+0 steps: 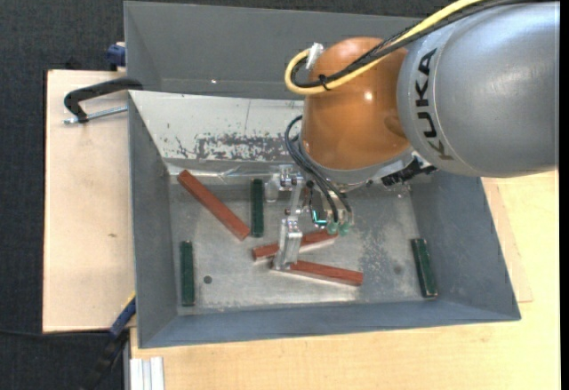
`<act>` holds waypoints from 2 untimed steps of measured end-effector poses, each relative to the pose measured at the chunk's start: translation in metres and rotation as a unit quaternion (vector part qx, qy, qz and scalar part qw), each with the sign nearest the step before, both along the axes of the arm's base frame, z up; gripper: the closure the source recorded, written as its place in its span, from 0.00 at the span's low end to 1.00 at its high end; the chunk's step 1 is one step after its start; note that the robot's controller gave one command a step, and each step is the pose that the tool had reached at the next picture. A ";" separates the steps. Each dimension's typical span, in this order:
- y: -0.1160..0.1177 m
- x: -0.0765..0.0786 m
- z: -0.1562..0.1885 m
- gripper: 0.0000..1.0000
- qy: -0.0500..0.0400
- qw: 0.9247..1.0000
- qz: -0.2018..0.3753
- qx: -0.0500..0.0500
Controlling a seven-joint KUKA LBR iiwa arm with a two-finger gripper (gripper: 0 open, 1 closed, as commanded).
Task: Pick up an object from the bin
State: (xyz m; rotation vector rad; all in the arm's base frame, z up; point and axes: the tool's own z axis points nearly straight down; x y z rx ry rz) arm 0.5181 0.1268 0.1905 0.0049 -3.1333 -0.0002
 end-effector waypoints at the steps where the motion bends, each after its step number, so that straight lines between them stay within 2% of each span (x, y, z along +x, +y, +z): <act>1: -0.001 0.002 0.005 0.00 -0.004 1.000 -0.001 0.001; 2: -0.020 0.009 -0.069 0.00 -0.006 0.993 0.116 0.001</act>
Offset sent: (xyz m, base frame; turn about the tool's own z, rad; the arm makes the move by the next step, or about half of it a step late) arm 0.0111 -0.0419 -0.1199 -0.2578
